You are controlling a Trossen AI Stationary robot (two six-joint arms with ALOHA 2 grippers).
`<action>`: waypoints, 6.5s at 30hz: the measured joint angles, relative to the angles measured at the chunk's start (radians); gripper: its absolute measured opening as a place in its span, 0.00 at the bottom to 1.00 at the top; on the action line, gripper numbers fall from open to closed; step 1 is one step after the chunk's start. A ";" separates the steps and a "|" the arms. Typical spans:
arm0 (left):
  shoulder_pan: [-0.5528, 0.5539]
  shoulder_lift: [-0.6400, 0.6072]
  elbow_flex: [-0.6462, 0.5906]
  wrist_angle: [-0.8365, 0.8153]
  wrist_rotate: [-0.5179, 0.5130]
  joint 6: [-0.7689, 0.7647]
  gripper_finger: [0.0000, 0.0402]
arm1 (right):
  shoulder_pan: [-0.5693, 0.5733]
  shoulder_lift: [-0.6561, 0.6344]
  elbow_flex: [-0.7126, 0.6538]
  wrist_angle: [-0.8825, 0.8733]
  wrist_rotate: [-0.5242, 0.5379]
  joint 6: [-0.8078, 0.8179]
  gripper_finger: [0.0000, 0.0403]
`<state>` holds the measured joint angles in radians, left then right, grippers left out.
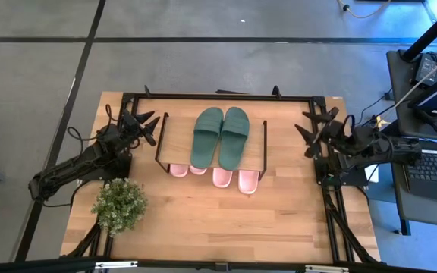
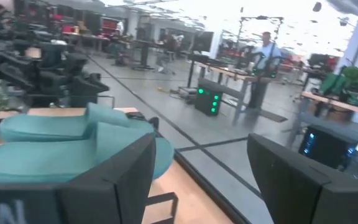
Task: Pick and place slides into the shelf
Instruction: Return to Home Position
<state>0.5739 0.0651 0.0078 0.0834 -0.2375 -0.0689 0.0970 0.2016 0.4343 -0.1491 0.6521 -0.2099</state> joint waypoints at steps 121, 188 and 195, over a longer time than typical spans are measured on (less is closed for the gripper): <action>0.000 0.000 0.000 0.000 -0.002 0.000 0.40 | -0.465 -0.191 -0.428 0.214 -0.359 0.179 0.63; 0.000 0.000 0.000 0.000 -0.001 0.000 0.40 | -0.465 -0.191 -0.427 0.215 -0.358 0.178 0.63; 0.000 0.000 0.000 0.000 -0.001 0.000 0.40 | -0.465 -0.191 -0.427 0.215 -0.359 0.180 0.63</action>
<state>0.5737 0.0652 0.0078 0.0836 -0.2386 -0.0689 -0.3677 0.0109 0.0071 0.0658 0.2935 -0.0298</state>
